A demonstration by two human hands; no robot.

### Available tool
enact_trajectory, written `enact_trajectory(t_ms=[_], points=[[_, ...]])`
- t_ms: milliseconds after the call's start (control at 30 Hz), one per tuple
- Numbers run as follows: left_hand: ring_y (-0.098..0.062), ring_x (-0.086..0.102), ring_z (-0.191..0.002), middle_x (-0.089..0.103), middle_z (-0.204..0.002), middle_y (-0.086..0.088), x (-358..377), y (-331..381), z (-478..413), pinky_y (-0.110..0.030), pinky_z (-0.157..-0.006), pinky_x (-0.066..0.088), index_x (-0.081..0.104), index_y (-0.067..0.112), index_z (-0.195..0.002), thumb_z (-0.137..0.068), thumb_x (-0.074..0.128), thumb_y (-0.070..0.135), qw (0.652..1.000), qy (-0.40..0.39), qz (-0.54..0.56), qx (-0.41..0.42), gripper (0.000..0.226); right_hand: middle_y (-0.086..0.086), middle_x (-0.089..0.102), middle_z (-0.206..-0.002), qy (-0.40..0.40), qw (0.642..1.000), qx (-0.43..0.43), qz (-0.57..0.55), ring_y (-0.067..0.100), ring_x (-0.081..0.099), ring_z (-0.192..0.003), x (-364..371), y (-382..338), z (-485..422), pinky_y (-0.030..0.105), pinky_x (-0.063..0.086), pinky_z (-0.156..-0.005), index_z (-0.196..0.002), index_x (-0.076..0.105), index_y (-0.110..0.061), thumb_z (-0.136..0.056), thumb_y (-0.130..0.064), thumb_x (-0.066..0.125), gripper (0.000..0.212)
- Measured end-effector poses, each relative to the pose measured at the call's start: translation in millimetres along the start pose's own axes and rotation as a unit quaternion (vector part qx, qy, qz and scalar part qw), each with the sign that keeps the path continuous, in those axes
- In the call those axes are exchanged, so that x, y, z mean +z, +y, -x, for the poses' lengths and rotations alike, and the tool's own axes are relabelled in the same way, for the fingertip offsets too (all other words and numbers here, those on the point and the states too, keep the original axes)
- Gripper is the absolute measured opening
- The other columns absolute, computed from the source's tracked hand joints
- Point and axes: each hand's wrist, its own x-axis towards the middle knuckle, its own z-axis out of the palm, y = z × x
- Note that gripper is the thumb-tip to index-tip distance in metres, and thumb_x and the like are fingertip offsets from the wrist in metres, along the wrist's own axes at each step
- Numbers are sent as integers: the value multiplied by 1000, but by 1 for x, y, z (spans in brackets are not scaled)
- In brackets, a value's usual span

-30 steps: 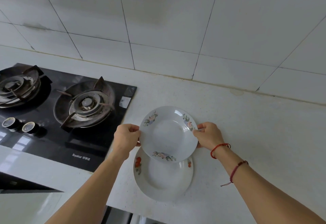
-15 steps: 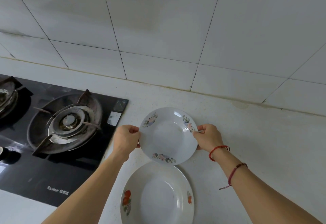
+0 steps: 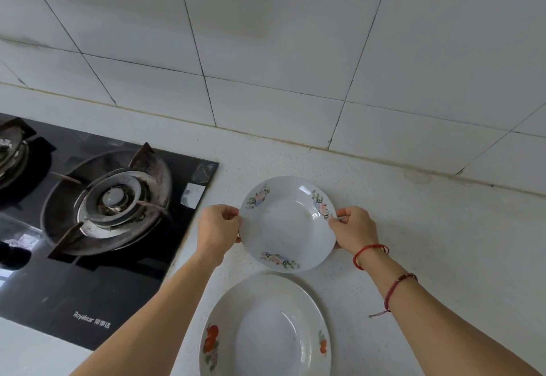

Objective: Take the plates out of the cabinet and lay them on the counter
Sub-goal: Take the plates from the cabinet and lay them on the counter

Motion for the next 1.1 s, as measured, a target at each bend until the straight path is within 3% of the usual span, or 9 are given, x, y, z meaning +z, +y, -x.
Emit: enact_trajectory(t_ms=[133, 267, 533, 633, 733, 867, 1000, 1100], points=[[-24, 68, -76, 69, -86, -5, 4, 0, -7, -31, -60, 60, 68, 12, -85, -92, 58, -2, 1000, 5, -4, 7, 19, 11, 73, -97, 16, 1000, 4, -6, 22, 69, -80, 2, 2, -6, 32, 60, -59, -106, 64, -6, -87, -14, 66, 21], [-23, 68, -77, 68, -88, -4, 8, -1, -12, -27, -56, 57, 68, 12, -88, -92, 58, -1, 1000, 12, -8, 5, 17, 12, 71, -104, 22, 1000, 2, -5, 19, 64, -79, 7, 3, -10, 21, 50, -51, -110, 62, -6, -88, -14, 66, 24], [-20, 67, -72, 67, -86, -1, 11, -2, -10, -25, -56, 55, 68, 14, -88, -93, 59, 2, 999, 32, -16, 22, 17, 10, 72, -102, 27, 1000, 1, 0, 15, 62, -78, 8, 5, -13, 12, 41, -45, -112, 61, -6, -89, -14, 64, 25], [-18, 66, -74, 66, -86, 2, 10, -2, -7, -28, -63, 57, 72, 11, -98, -93, 59, 5, 998, 36, -31, 31, 15, 12, 71, -106, 20, 1000, -2, 7, 18, 64, -79, 6, 5, -12, 15, 44, -46, -113, 59, -8, -88, -15, 64, 26], [-23, 66, -88, 68, -103, -4, 7, -1, -5, -40, -82, 59, 69, 6, -115, -93, 62, 10, 996, 35, -63, 46, 24, 11, 71, -106, 6, 1000, -7, 12, 19, 66, -79, 3, 4, -9, 20, 49, -51, -116, 57, -12, -88, -21, 64, 30], [-20, 62, -99, 63, -120, -7, 2, -2, 7, -36, -86, 55, 58, 9, -132, -92, 66, 25, 986, 24, -137, 94, 45, 6, 67, -97, -14, 999, -24, 33, 19, 63, -83, -3, 0, -1, 20, 45, -55, -132, 47, -12, -91, -27, 61, 46], [-23, 55, -119, 53, -137, -6, -8, -6, 25, -38, -99, 49, 50, 13, -140, -89, 66, 41, 968, 18, -198, 150, 60, 13, 57, -124, -22, 995, -52, 82, 26, 59, -106, -10, -6, 14, 28, 46, -73, -140, 41, -14, -91, -37, 58, 57], [-24, 44, -133, 41, -149, -4, -15, -5, 44, -36, -104, 42, 41, 15, -147, -91, 58, 51, 945, 15, -264, 194, 68, 13, 48, -133, -21, 990, -81, 117, 27, 53, -115, -16, -11, 31, 27, 41, -78, -144, 38, -17, -91, -43, 57, 62]])
